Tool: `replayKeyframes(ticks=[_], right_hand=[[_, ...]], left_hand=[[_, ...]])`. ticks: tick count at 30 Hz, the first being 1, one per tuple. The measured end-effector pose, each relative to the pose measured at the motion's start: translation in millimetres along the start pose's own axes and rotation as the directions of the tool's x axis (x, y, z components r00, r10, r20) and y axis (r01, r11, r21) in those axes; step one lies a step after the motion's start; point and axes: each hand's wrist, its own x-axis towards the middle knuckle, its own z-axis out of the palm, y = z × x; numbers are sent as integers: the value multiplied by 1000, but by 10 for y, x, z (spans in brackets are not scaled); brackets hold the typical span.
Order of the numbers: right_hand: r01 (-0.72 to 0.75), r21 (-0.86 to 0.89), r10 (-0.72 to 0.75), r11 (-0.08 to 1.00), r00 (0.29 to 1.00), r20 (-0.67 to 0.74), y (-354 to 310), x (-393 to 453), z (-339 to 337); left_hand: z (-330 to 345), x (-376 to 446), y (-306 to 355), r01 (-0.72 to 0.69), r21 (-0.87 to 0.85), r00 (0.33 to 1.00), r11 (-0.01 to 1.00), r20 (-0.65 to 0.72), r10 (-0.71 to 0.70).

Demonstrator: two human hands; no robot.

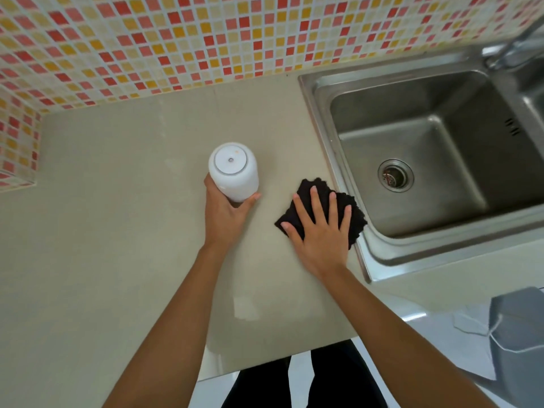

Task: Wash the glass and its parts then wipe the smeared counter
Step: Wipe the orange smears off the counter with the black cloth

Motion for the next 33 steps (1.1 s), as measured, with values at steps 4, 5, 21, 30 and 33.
replayKeyframes(ticks=[4,5,21,30,33], right_hand=[[-17,128,15,992,1000,18,-21,15,-155],[-29,183,24,983,999,27,2,52,-223],[66,416,-148,907,975,168,630,679,-681],[-182,823,-320,538,860,399,1650,590,-1371],[-118,887,-325,447,902,284,2099,554,-1944]], left_hand=[[-30,-8,40,8,-15,1000,1000,22,-8],[-33,-30,64,13,-33,999,999,32,-12],[539,-689,495,66,427,975,902,166,-150],[739,-747,1679,-114,279,954,953,298,27],[917,-707,2349,-226,255,937,940,320,138]])
